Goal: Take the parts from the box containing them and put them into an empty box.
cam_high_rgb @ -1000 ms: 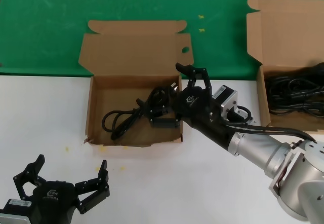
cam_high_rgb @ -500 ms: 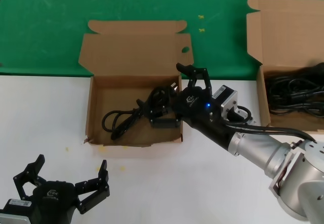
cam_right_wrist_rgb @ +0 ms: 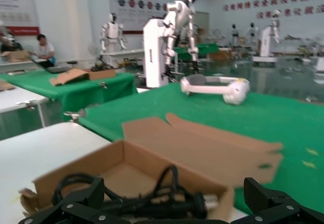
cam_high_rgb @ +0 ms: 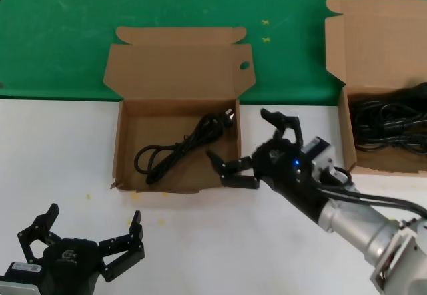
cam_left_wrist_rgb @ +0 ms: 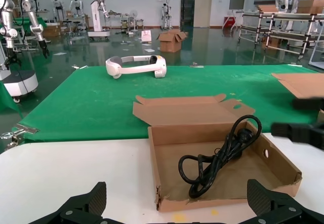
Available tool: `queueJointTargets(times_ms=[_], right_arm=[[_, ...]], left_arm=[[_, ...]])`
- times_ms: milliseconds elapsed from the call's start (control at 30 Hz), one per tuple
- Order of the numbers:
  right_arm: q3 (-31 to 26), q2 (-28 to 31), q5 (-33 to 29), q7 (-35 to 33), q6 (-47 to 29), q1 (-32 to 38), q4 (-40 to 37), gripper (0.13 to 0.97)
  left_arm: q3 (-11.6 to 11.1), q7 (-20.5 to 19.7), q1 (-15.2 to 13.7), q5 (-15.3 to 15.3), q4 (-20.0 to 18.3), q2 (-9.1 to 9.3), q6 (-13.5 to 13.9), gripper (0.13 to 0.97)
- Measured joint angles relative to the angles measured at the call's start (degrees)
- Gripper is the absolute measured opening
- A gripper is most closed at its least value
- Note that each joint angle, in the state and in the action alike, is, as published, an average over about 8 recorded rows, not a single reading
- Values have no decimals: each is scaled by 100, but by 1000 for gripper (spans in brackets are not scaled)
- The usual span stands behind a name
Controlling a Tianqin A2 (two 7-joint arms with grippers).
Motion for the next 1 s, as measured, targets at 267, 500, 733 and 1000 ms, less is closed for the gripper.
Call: queueJointTargets(times_ms=[267, 500, 733, 1000], right_arm=[[122, 168, -141, 383, 450, -602, 605, 966], [230, 319, -266, 724, 850, -1142, 1145, 966], [337, 467, -390, 1057, 1243, -1672, 1676, 966], [462, 639, -534, 1449, 1700, -2292, 2296, 966]], left_arm=[[0, 0, 0, -1, 0, 0, 0, 966], [0, 0, 0, -1, 0, 0, 0, 966], [0, 0, 0, 0, 0, 0, 0, 966], [0, 0, 0, 0, 0, 0, 0, 966]])
